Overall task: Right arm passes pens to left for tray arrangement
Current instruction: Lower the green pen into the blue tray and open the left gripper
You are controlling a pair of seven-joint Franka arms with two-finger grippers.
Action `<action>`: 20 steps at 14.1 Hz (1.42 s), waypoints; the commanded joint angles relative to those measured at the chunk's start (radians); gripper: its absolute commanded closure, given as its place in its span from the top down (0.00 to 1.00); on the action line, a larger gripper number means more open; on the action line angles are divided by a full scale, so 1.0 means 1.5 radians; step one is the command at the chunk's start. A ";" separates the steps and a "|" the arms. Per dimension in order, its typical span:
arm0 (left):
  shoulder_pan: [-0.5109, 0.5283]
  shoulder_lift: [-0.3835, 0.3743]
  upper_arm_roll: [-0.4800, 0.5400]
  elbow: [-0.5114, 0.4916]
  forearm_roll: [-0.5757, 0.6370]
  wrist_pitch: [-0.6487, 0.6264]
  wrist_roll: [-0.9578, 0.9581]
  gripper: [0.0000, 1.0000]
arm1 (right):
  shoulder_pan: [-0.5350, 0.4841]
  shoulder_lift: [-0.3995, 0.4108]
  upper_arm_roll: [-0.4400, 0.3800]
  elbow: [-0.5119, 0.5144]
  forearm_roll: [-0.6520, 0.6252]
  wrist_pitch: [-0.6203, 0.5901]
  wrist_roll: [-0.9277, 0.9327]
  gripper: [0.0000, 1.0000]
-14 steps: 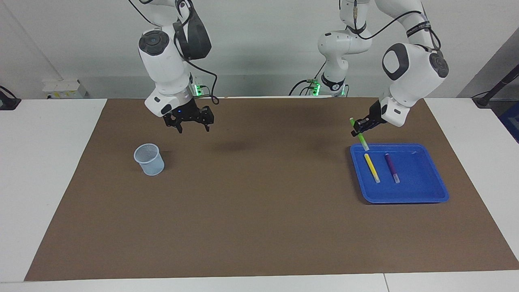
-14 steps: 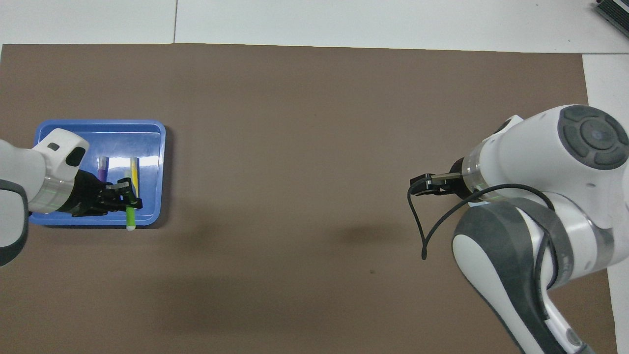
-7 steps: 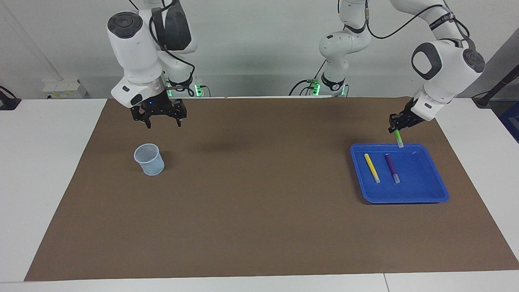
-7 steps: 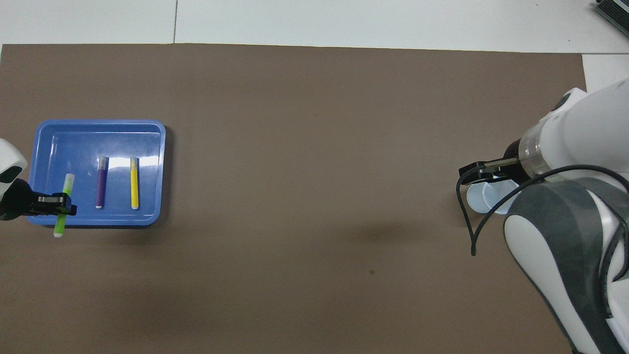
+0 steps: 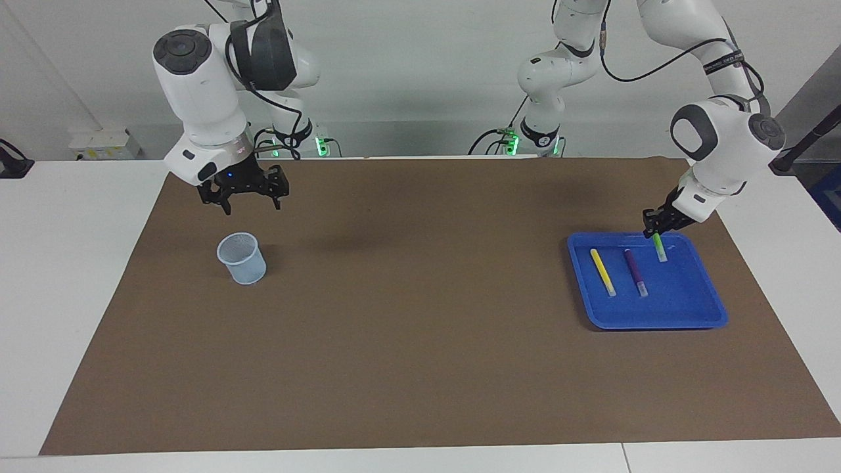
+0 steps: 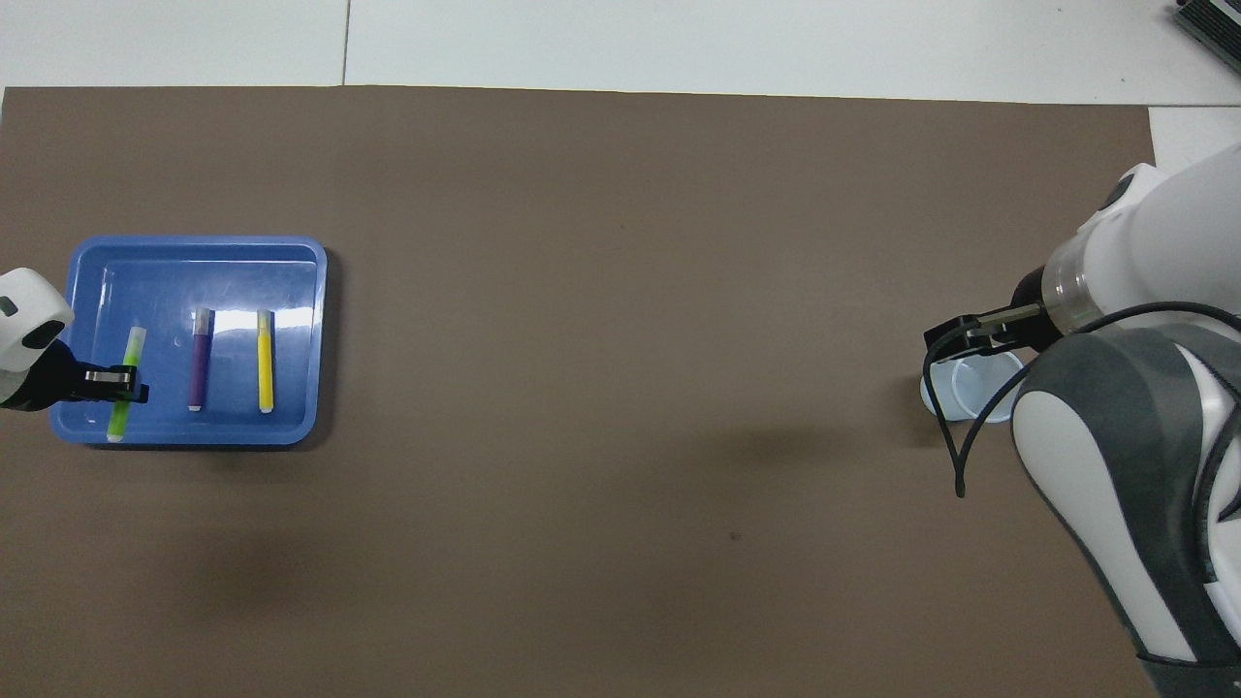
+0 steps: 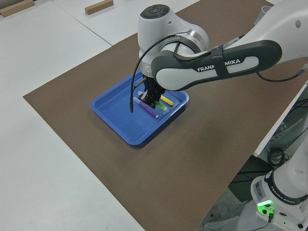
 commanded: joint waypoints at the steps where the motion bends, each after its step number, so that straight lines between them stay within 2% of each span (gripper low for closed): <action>1: 0.015 0.036 -0.007 0.010 0.027 0.042 0.017 0.00 | 0.009 -0.016 0.007 -0.012 -0.005 -0.022 -0.007 1.00; 7: 0.042 0.102 -0.006 0.009 0.030 0.130 0.051 0.00 | 0.010 -0.029 0.004 -0.016 0.000 -0.025 0.020 1.00; 15: 0.044 0.110 -0.005 0.000 0.030 0.173 0.053 0.00 | 0.030 -0.033 -0.024 -0.030 0.003 -0.023 0.019 1.00; 16: 0.044 0.110 -0.005 0.000 0.030 0.174 0.055 0.17 | 0.030 -0.032 -0.024 -0.030 0.003 -0.022 0.018 1.00; 18: 0.043 0.111 -0.005 0.000 0.031 0.176 0.053 0.29 | 0.029 -0.032 -0.024 -0.030 0.003 -0.023 0.018 1.00; 19: 0.043 0.111 -0.005 0.000 0.031 0.178 0.053 0.41 | 0.028 -0.033 -0.024 -0.031 0.003 -0.025 0.018 1.00; 20: 0.043 0.111 -0.005 0.000 0.031 0.180 0.052 0.41 | 0.028 -0.033 -0.024 -0.031 0.003 -0.027 0.018 1.00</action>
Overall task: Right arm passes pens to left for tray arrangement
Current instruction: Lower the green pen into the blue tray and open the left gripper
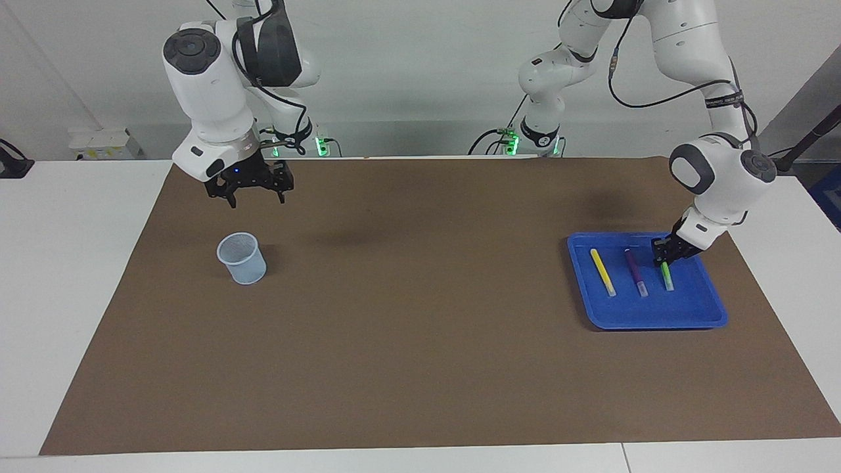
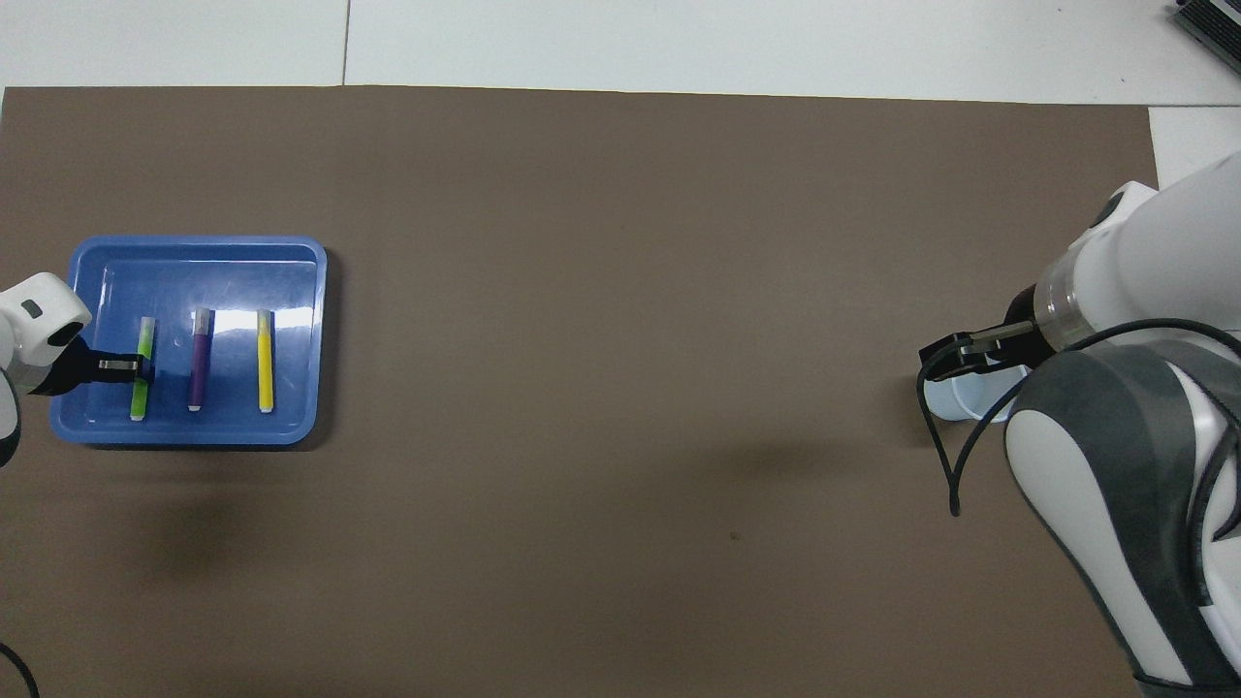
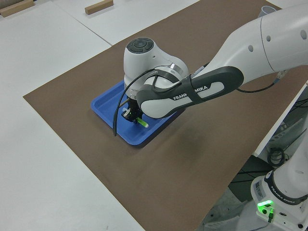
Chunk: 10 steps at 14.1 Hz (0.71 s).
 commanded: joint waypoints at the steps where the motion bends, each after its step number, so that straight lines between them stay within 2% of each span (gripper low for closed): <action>1: 0.006 0.004 -0.004 -0.001 0.014 0.017 0.003 0.42 | 0.003 -0.018 -0.004 -0.015 0.003 -0.006 0.006 1.00; 2: 0.006 0.004 -0.004 -0.001 0.013 0.017 0.003 0.42 | 0.003 -0.017 -0.004 -0.015 0.003 -0.007 0.006 1.00; 3: 0.006 0.004 -0.004 0.001 0.014 0.016 0.003 0.47 | 0.003 -0.016 -0.004 -0.012 0.005 -0.007 0.007 1.00; 5: 0.005 0.006 -0.004 0.010 0.013 0.004 0.002 0.72 | 0.003 -0.018 -0.008 -0.001 0.029 -0.008 0.011 1.00; 7: -0.001 0.006 -0.004 0.032 0.013 -0.024 -0.003 0.89 | 0.003 -0.020 -0.014 0.026 0.030 -0.043 0.009 1.00; 10: -0.007 -0.002 -0.005 0.095 0.012 -0.126 -0.019 0.95 | 0.003 -0.019 -0.011 0.067 0.038 -0.081 0.011 1.00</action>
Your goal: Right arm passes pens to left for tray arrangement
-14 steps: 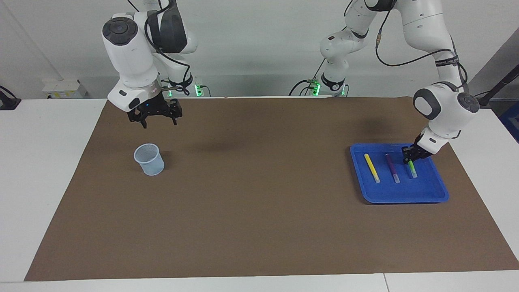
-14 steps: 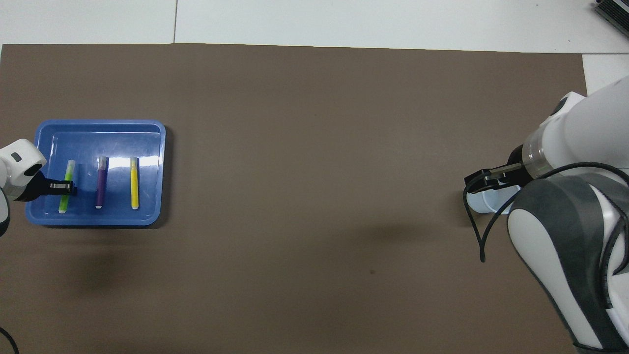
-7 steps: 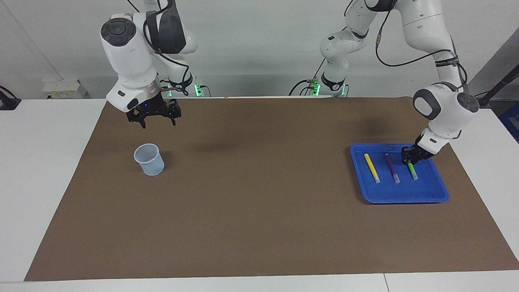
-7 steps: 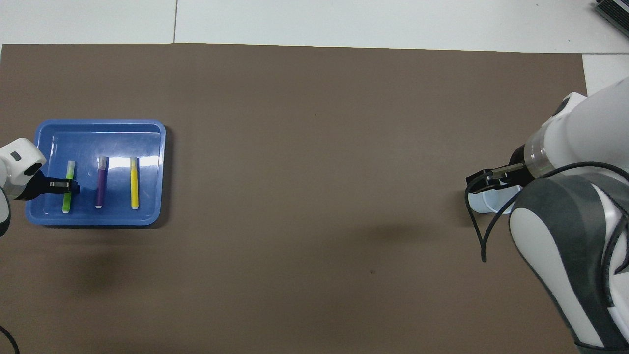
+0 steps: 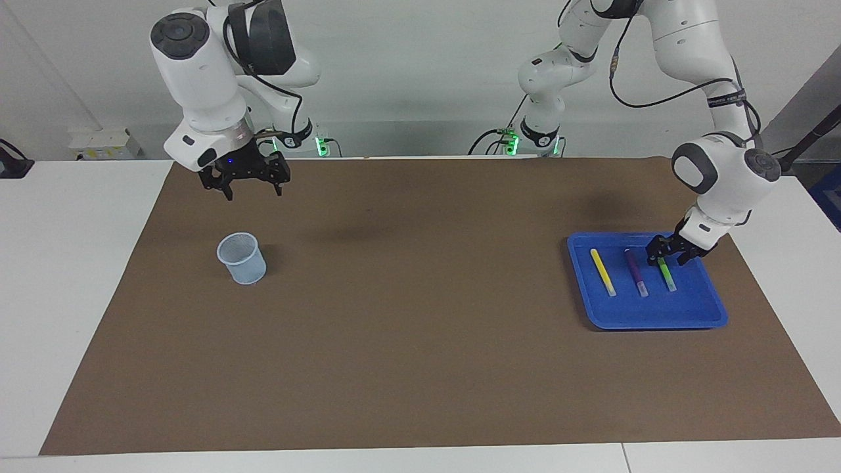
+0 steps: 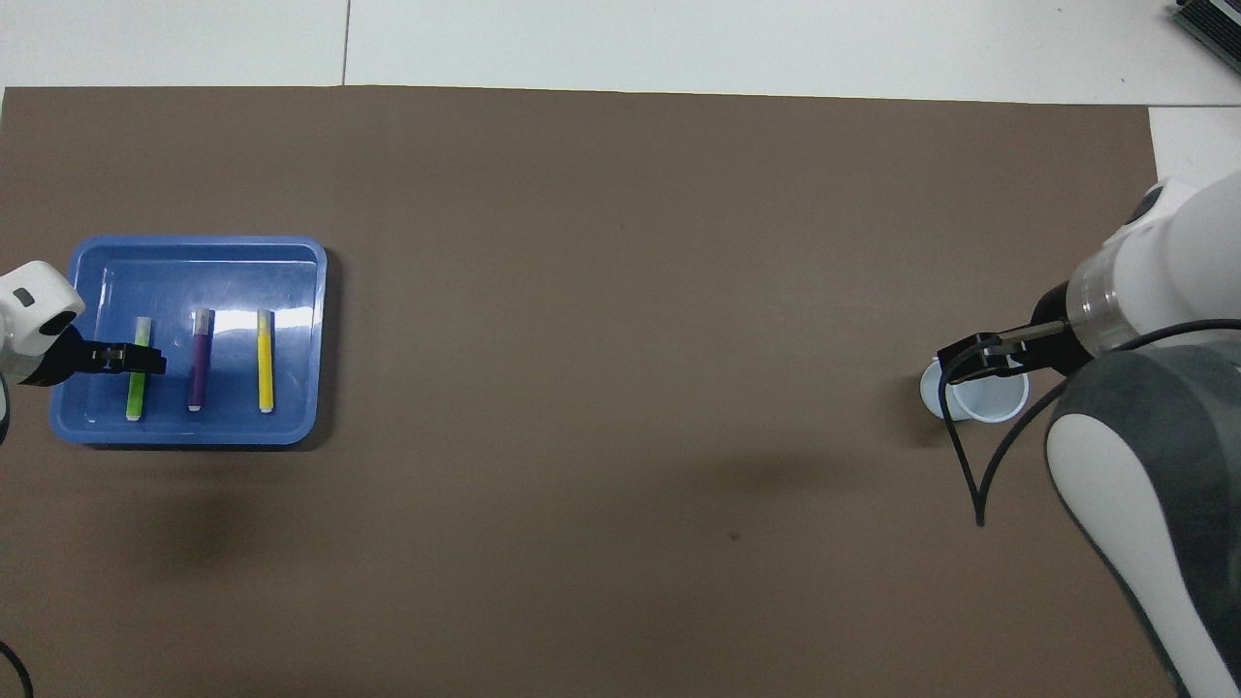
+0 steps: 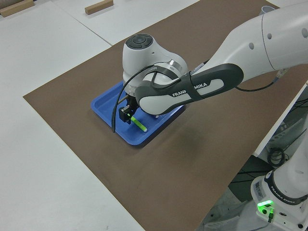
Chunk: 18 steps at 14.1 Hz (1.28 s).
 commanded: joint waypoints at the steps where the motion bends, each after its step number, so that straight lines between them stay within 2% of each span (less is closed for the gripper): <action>1: -0.005 -0.004 -0.002 0.069 0.013 -0.095 -0.024 0.97 | 0.003 -0.003 -0.008 0.042 0.034 -0.040 0.010 1.00; 2: -0.009 -0.009 -0.002 0.087 0.013 -0.122 -0.026 1.00 | 0.003 0.002 -0.010 0.052 0.036 -0.050 0.011 1.00; 8: -0.043 -0.055 -0.006 0.161 0.012 -0.242 -0.096 1.00 | -0.026 0.004 -0.032 0.053 0.036 -0.053 0.007 1.00; 14: -0.114 -0.059 -0.005 0.269 0.013 -0.360 -0.205 1.00 | -0.027 0.000 -0.030 0.050 0.035 -0.054 0.011 1.00; 18: -0.147 -0.093 -0.007 0.282 0.012 -0.397 -0.253 1.00 | -0.027 -0.002 -0.033 0.046 0.031 -0.054 0.011 1.00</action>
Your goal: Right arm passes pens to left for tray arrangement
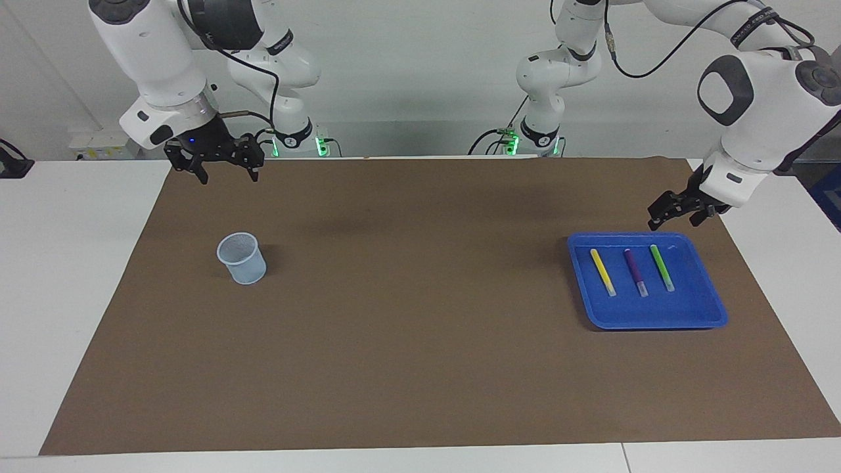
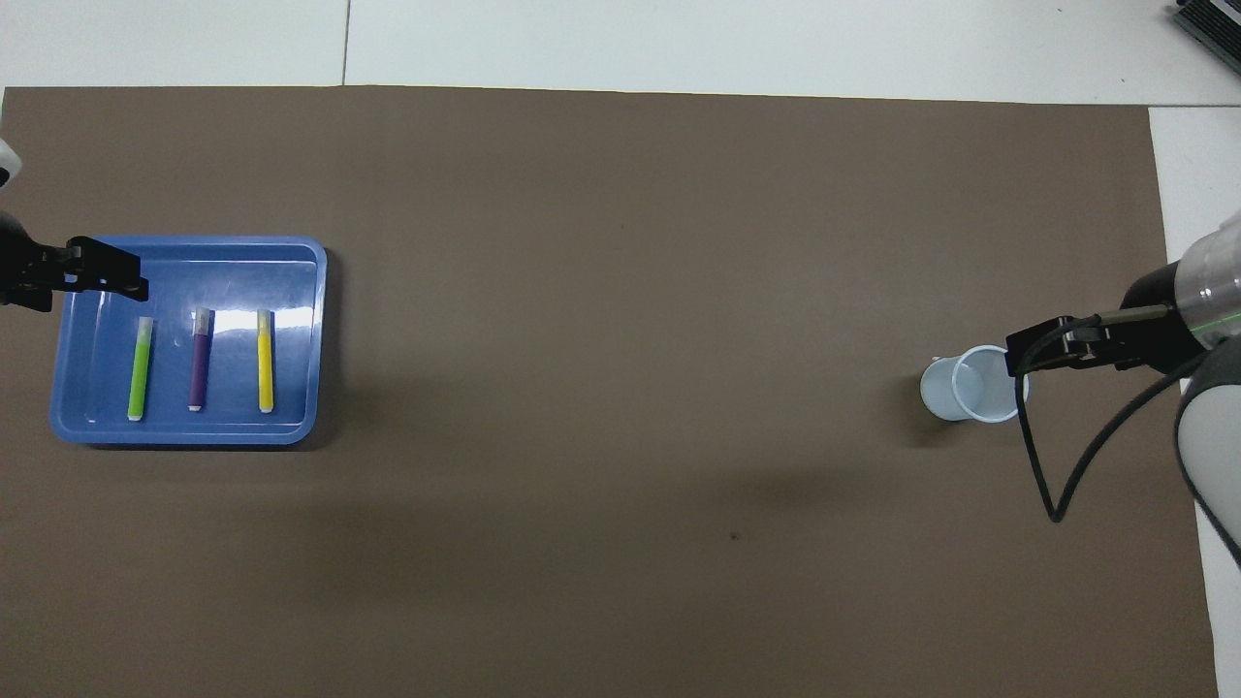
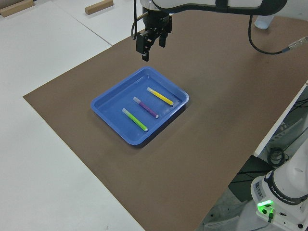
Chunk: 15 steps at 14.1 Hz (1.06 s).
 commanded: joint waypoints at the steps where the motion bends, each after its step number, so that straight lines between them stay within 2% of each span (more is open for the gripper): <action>1: -0.026 -0.031 0.006 0.006 0.012 -0.042 -0.024 1.00 | -0.008 0.000 0.003 0.004 0.007 -0.012 0.010 1.00; 8: -0.055 -0.092 0.001 0.006 0.012 -0.117 -0.025 1.00 | -0.007 -0.001 0.009 0.003 0.002 -0.003 0.039 1.00; 10: -0.084 -0.094 0.010 0.003 0.014 -0.124 -0.030 1.00 | -0.007 -0.001 0.010 0.002 0.002 -0.004 0.037 1.00; 15: -0.089 -0.103 0.013 -0.006 0.014 -0.112 -0.028 1.00 | -0.007 -0.001 0.010 0.002 0.002 -0.004 0.036 1.00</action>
